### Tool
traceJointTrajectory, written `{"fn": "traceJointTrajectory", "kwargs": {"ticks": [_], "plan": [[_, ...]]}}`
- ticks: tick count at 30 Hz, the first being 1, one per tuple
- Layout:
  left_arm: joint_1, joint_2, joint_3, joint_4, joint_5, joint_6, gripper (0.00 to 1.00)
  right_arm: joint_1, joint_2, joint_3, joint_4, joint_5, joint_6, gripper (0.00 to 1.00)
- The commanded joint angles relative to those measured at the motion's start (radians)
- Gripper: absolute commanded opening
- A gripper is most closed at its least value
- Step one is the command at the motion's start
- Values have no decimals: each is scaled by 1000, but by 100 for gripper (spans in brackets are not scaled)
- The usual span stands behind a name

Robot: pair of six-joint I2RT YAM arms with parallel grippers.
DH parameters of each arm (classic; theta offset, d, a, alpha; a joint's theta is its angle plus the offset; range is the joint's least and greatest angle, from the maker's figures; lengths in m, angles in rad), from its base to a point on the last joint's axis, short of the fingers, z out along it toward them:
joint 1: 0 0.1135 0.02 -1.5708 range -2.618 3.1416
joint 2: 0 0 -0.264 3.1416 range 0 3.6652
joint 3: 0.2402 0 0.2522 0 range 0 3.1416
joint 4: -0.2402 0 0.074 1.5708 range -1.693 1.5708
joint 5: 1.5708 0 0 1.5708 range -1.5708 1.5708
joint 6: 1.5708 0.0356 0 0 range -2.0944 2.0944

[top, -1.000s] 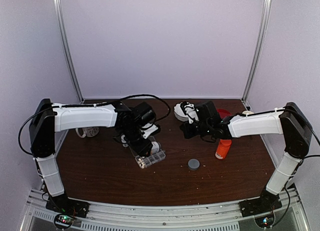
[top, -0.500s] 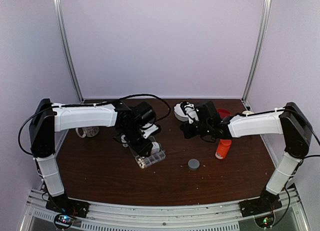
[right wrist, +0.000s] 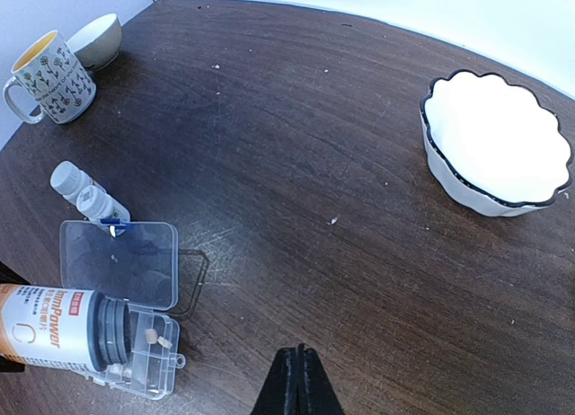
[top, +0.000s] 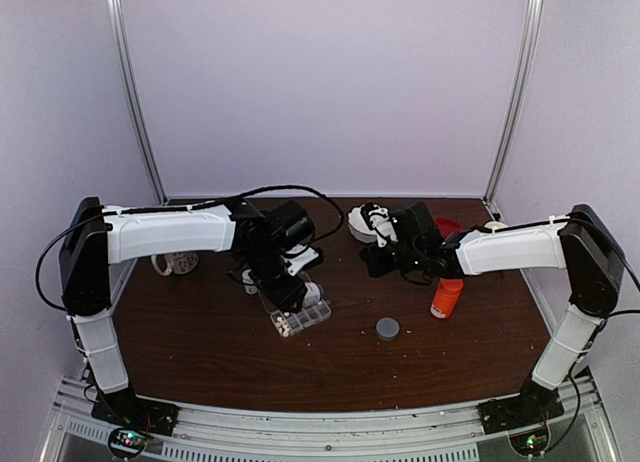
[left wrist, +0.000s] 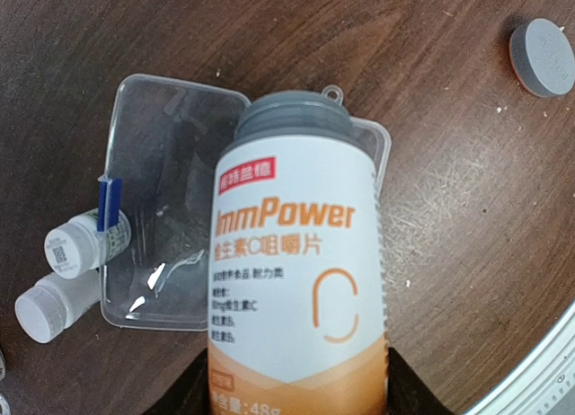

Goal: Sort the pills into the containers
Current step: Pour the pill into the compartment of the pill container.

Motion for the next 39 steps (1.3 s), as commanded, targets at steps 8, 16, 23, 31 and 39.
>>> {"fn": "traceJointTrajectory", "kwargs": {"ticks": [8,16,23,31,39], "plan": [[6,-7,-10,23,-14,-10,0,-3,1,19,1,5,-12,0],[11,-4,-15,22,-24,-9,0,-3,4,22,1,3,-12,0],[10,-3,-17,29,19,-16,0,-3,3,21,-1,4,-14,0],[13,-13,-23,51,54,-17,0,-3,3,22,-1,3,-14,0],[7,-16,-42,50,18,-23,0,-3,4,23,-2,5,-14,0]]}}
